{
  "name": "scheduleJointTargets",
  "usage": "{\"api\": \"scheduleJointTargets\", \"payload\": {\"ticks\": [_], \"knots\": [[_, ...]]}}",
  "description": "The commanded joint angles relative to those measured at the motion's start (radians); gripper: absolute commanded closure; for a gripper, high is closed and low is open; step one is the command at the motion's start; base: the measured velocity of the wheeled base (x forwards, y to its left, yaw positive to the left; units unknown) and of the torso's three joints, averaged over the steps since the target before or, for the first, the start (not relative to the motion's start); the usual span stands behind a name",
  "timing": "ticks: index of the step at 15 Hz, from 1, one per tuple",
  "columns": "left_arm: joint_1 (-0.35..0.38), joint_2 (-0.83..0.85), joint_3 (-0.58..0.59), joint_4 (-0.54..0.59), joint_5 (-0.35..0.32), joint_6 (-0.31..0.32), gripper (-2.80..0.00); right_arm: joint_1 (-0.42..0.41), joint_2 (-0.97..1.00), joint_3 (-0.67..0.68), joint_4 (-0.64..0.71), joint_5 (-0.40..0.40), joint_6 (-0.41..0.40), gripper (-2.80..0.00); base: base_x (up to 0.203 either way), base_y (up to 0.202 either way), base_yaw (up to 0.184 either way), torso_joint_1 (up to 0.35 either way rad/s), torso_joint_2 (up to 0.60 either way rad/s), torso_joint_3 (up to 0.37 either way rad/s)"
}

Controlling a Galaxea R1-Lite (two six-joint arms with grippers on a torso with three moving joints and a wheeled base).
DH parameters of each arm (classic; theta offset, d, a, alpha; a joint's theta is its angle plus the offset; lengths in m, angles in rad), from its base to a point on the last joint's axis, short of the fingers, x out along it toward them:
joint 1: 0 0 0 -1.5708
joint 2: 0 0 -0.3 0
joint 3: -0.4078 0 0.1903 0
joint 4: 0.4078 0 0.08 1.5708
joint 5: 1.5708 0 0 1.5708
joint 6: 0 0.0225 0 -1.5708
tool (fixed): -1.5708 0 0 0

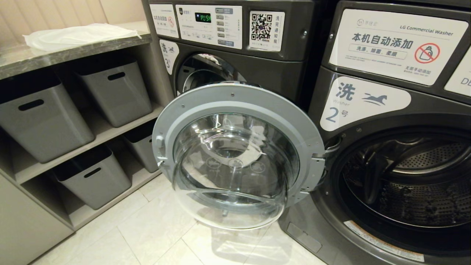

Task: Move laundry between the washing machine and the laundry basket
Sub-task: Pick a cloth and place it into the basket, then close the washing machine door with the left hand

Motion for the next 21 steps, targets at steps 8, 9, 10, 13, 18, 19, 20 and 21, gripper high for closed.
{"api": "scheduleJointTargets", "payload": {"ticks": [8,9,10,13,18,19,20,21], "knots": [[0.001,-0.002,0.000,0.001,0.000,-0.001,-2.80,0.481,0.058,0.035,-0.025,-0.004,-0.025,0.00,0.000,0.000,0.000,0.000,0.00,0.000],[0.000,-0.003,0.000,0.001,0.000,-0.001,-2.80,0.576,0.051,0.041,-0.031,-0.010,-0.025,0.00,0.000,0.000,0.000,0.000,0.00,0.000],[0.000,-0.001,0.000,0.001,0.000,-0.001,-2.80,0.681,0.039,0.048,-0.035,-0.028,-0.025,0.00,0.000,0.000,0.000,0.000,0.00,0.000],[0.000,-0.001,0.000,0.001,0.000,-0.001,-2.80,1.054,-0.044,0.082,-0.040,-0.123,-0.024,0.00,0.000,0.000,0.000,0.000,0.00,0.000],[0.000,-0.001,0.000,0.001,0.000,-0.001,-2.80,1.617,-0.328,0.215,-0.041,-0.295,-0.082,0.00,0.000,0.000,0.000,0.000,0.00,0.000],[0.000,-0.003,0.000,0.001,0.000,-0.001,-2.80,1.674,-0.389,0.273,-0.040,-0.309,-0.108,0.00,0.000,0.000,0.000,0.000,0.00,0.000],[0.000,-0.001,0.000,0.001,0.000,-0.001,-2.80,1.701,-0.452,0.327,-0.040,-0.314,-0.129,0.00,0.000,0.000,0.000,0.000,0.00,0.000],[0.000,-0.003,0.000,0.001,0.000,-0.001,-2.80,1.717,-0.508,0.359,-0.036,-0.311,-0.144,0.00,0.000,0.000,0.000,0.000,0.00,0.000]]}}
